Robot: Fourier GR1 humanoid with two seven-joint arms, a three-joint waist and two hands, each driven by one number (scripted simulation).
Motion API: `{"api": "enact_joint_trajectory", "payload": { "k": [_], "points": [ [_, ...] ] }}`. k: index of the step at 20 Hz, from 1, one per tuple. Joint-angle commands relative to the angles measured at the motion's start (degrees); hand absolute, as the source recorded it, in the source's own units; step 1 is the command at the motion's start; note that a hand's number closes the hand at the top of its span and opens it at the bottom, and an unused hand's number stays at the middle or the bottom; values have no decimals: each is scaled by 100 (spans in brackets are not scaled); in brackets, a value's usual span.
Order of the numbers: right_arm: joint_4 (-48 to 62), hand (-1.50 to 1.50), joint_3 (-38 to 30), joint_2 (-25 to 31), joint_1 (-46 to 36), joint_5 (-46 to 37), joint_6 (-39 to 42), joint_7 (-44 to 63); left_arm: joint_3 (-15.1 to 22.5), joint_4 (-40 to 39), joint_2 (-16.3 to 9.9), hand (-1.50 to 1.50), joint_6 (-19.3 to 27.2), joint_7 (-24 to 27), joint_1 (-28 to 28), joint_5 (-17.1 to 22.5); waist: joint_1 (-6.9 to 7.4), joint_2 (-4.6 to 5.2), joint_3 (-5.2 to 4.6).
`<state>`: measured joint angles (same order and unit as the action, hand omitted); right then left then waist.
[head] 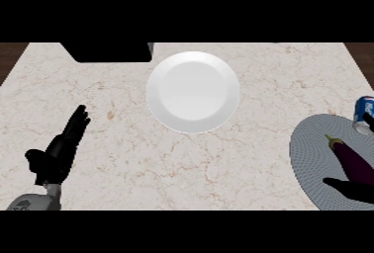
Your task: Pick the eggplant from the placemat and place it in the plate
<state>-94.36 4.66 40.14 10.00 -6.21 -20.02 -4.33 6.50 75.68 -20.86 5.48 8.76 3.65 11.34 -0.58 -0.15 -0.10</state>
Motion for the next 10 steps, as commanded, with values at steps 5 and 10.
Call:
{"api": "enact_joint_trajectory", "payload": {
  "k": [5, 10],
  "points": [
    [-892, -150, 224, 1435, 253, -716, 1150, 2259, -134, 10, -110, 0, -293, 45, -92, 126, 54, 4, -11],
    [-714, -150, 206, 1267, -4, -557, 1871, 2821, -32, 330, 95, 0, -124, 18, -380, -95, 91, 10, 7]
  ]
}}
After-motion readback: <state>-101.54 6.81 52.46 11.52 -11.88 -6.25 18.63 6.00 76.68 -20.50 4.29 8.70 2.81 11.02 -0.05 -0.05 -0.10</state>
